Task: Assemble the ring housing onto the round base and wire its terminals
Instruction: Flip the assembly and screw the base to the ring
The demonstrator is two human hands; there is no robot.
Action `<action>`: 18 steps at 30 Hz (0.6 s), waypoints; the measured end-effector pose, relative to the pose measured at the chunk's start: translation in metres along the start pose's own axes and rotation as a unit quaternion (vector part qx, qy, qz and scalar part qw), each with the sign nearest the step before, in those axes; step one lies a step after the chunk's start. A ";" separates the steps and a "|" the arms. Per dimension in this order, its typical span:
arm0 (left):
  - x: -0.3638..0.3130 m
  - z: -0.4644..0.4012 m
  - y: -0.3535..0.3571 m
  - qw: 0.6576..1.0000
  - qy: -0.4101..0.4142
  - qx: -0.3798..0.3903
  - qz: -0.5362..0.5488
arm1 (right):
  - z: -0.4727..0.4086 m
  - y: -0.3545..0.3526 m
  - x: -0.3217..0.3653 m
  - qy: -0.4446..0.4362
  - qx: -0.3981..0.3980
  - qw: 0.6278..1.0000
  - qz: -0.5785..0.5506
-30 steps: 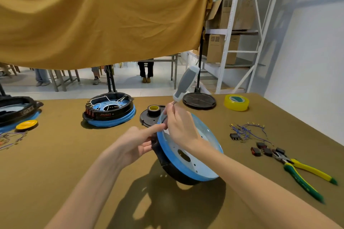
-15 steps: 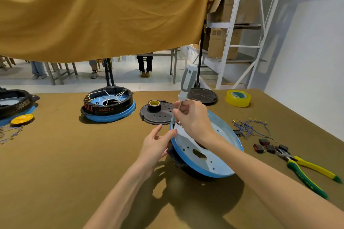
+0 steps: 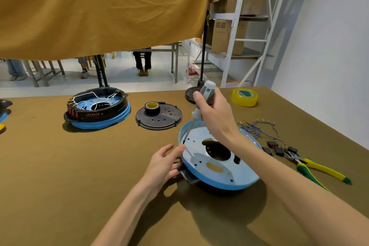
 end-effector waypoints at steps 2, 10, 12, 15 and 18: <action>0.004 -0.006 -0.003 1.000 -0.007 0.017 0.011 | -0.007 -0.008 0.007 -0.034 -0.010 0.999 0.021; 0.021 -0.028 -0.007 0.997 -0.027 0.067 0.039 | -0.031 -0.006 0.028 -0.112 0.117 0.958 0.236; 0.024 -0.030 -0.007 0.996 -0.031 0.075 0.039 | -0.044 -0.004 0.027 -0.039 0.203 0.938 0.277; 0.026 -0.032 -0.006 0.994 -0.039 0.089 0.049 | -0.053 -0.002 0.035 -0.016 0.279 0.902 0.329; 0.026 -0.033 -0.007 0.993 -0.044 0.091 0.057 | -0.052 0.004 0.046 -0.078 0.250 0.864 0.430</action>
Point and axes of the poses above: each hand's wrist, its own z-axis away from the middle knuckle, its own y-axis out of the palm, x = y × z, the point moved 7 cm from there along -z, towards the middle knuckle, and after that the axes turned 1 degree about -z, right-handed, at the moved point
